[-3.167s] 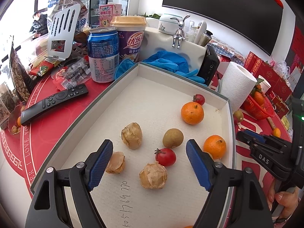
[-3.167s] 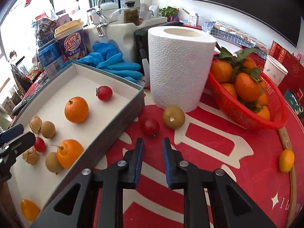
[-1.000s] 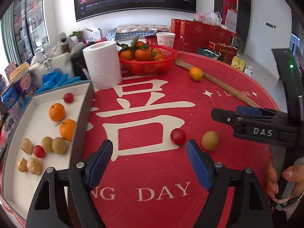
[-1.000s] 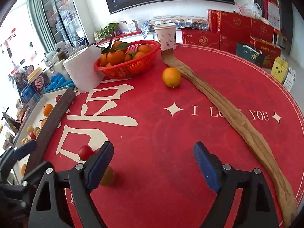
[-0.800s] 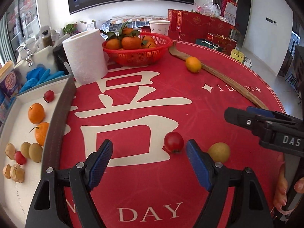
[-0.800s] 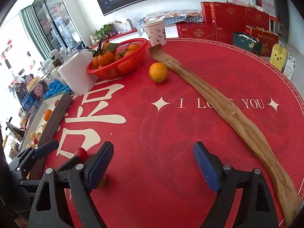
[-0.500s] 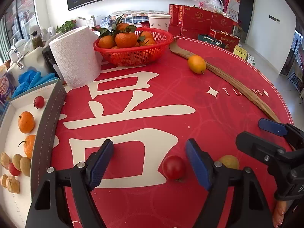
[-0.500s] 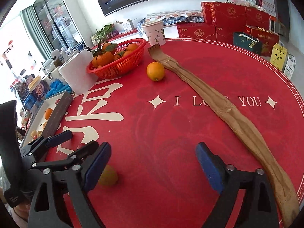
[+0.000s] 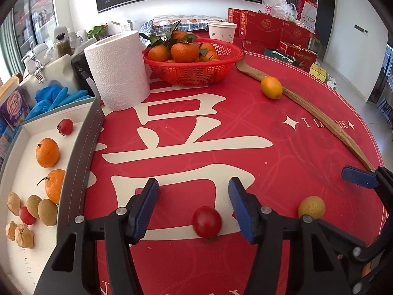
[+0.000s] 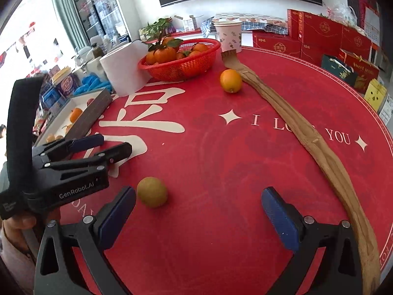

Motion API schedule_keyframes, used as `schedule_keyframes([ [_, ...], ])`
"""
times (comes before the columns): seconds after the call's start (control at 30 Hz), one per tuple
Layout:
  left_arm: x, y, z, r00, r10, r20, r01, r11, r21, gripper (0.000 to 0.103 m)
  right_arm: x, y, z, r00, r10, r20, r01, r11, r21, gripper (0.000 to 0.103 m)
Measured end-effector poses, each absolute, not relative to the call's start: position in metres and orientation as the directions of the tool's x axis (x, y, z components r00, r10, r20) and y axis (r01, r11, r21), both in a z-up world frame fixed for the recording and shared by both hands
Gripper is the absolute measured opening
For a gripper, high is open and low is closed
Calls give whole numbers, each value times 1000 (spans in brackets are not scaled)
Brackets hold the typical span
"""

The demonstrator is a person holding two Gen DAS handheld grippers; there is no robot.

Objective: Organize fruits

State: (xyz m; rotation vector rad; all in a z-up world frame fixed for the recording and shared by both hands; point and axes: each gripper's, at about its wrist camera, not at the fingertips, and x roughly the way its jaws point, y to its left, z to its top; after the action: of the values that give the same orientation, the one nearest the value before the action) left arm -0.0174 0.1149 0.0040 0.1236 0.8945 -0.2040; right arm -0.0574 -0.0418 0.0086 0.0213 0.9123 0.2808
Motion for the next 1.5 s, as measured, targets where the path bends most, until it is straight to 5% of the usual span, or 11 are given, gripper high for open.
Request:
schedule_keyframes([
  [0.47,-31,138,2,604,-103,-790,171,985,3,75,-46,-5,-2,542,165,-824,-297,955,-5,103],
  [0.57,-38,139,4,617,-105,-780,168,986,1,48,-49,-5,-1,549,154,-822,-282,959,-9,103],
  [0.6,-40,140,5,621,-103,-777,163,987,0,30,-50,-5,-1,552,156,-819,-284,959,-9,101],
  [0.67,-41,142,5,621,-112,-776,163,987,-11,22,-52,-4,4,575,159,-802,-279,960,-10,83],
  [0.73,-41,144,5,620,-128,-774,161,986,-34,21,-52,-3,7,587,162,-793,-275,961,-8,43],
  [0.8,-41,147,6,618,-152,-771,159,985,-67,21,-50,-5,7,596,156,-788,-256,967,-2,27],
  [1.5,-43,151,14,659,-103,-745,124,992,-27,21,-41,-25,10,603,222,-766,-188,973,134,28],
])
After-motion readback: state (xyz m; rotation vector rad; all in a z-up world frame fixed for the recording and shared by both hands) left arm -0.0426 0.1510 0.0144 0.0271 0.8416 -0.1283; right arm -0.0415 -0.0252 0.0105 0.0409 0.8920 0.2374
